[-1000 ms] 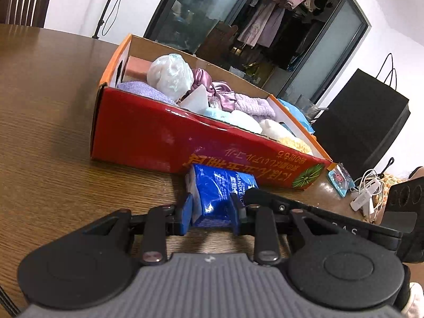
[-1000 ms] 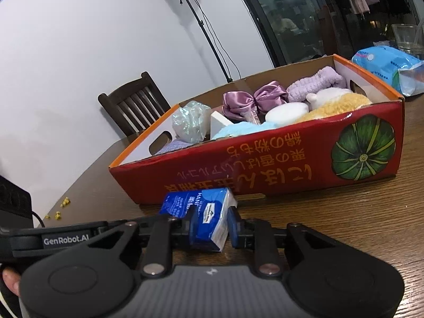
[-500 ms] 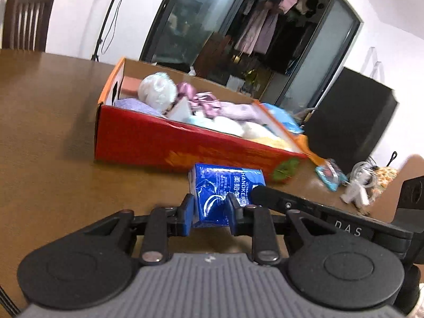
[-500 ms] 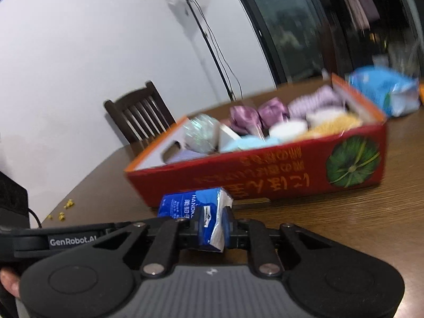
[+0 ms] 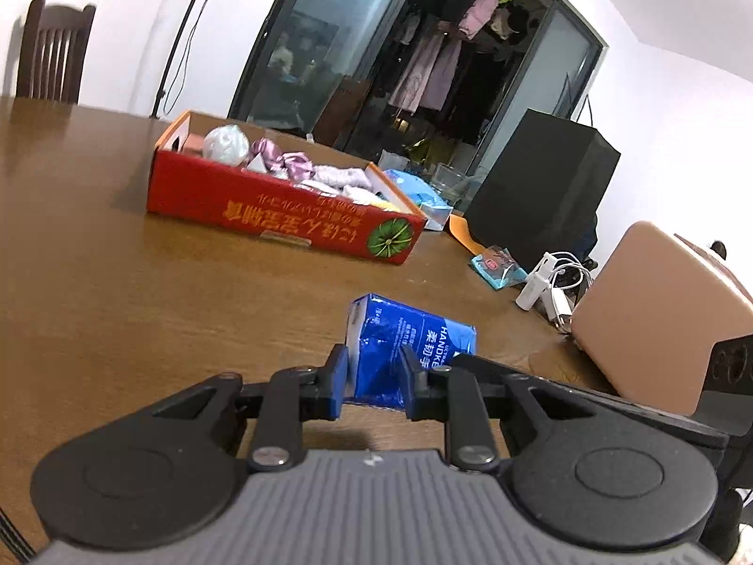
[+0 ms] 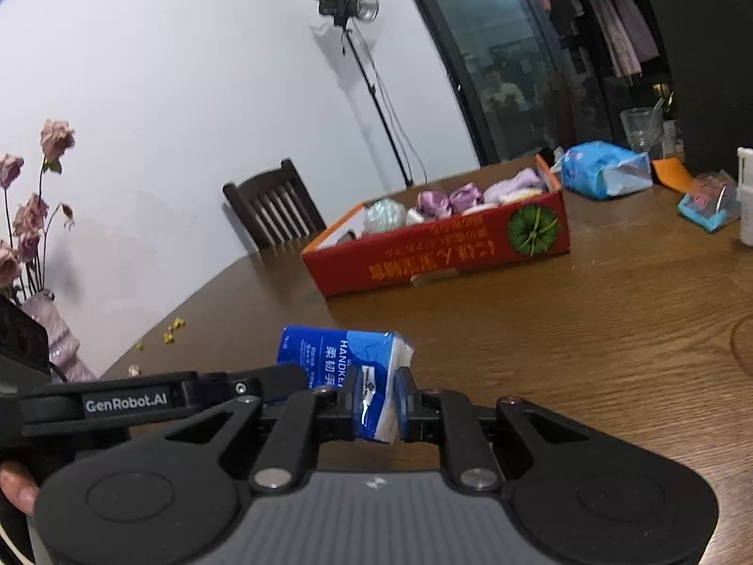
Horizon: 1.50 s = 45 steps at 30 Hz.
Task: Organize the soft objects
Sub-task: 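Lift the blue tissue packet and carry it over the box with both grippers, then lower the tissue packet into the box and open both grippers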
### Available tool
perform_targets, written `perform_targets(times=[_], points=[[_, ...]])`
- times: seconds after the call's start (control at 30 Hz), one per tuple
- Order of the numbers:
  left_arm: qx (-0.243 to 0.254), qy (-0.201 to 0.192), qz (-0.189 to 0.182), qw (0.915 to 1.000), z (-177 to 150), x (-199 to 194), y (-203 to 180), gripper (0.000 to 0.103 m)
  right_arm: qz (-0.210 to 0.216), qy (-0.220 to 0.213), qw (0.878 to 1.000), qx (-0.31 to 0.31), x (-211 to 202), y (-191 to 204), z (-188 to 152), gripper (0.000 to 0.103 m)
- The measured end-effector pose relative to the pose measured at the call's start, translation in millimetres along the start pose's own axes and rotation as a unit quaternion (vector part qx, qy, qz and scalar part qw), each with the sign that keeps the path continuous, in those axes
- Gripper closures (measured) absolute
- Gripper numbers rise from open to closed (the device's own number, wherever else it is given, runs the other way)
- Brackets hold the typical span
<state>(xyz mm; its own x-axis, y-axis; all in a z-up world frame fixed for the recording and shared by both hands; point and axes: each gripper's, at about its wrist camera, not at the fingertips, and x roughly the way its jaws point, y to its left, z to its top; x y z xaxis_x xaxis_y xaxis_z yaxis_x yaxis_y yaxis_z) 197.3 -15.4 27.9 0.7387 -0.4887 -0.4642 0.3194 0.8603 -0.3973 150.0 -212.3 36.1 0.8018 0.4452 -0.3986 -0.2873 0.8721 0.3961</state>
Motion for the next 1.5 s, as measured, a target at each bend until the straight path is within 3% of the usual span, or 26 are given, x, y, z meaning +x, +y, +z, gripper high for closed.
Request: perform_targets(times=[0.2,0.33,0.47,0.6,0.7,0.87,0.93,1.03,1.13,1.27,1.3,1.4,1.5], points=[[0.006,-0.007,-0.01,0.9999,21.0,14.5,0.4,0.08,0.004,-0.01,1.0,-0.005,5.4,-8.5,15.4,0.089],[0.019,-0.034,-0.024,0.9989,66.6,41.6,8.9,0.081,0.01,-0.031,0.999,-0.034,30.1,-15.5,66.9,0.089],[0.028,-0.047,-0.002,0.9985,117.4,73.5,27.1,0.081,0.019,-0.024,0.998,-0.048,84.6,-20.3,120.6,0.089],[0.037,-0.048,0.049,0.9969,156.3,101.4,54.3,0.08,0.052,0.01,0.998,-0.027,156.1,-25.4,159.4,0.089],[0.033,-0.027,0.08,0.9959,174.4,128.3,85.0,0.081,0.065,0.044,0.997,-0.02,212.9,-24.5,176.4,0.089],[0.038,0.039,0.134,0.9894,175.1,176.2,118.8,0.081,0.074,0.135,0.988,0.012,298.0,-38.1,171.8,0.086],[0.053,0.06,0.136,0.9874,168.6,187.9,119.0,0.081,0.074,0.176,0.981,0.038,315.0,-50.7,163.2,0.086],[0.075,0.077,0.127,0.9861,165.2,198.4,109.1,0.08,0.051,0.178,0.982,0.033,309.3,-54.1,160.6,0.086],[0.069,0.095,0.112,0.9867,166.6,212.1,110.0,0.08,0.014,0.168,0.986,0.011,298.0,-45.3,169.1,0.076],[0.057,0.106,0.099,0.9877,169.3,221.4,120.7,0.079,-0.024,0.176,0.984,-0.014,300.7,-35.6,175.0,0.079],[0.058,0.106,0.102,0.9874,169.7,221.5,120.5,0.073,-0.027,0.176,0.984,-0.018,299.3,-33.4,176.6,0.079],[0.061,0.102,0.099,0.9879,172.4,201.9,119.2,0.062,-0.028,0.166,0.985,-0.034,280.3,-24.1,183.5,0.079],[0.07,0.072,0.106,0.9893,183.6,170.9,108.1,0.061,-0.03,0.139,0.988,-0.054,246.9,-13.6,199.0,0.073]])
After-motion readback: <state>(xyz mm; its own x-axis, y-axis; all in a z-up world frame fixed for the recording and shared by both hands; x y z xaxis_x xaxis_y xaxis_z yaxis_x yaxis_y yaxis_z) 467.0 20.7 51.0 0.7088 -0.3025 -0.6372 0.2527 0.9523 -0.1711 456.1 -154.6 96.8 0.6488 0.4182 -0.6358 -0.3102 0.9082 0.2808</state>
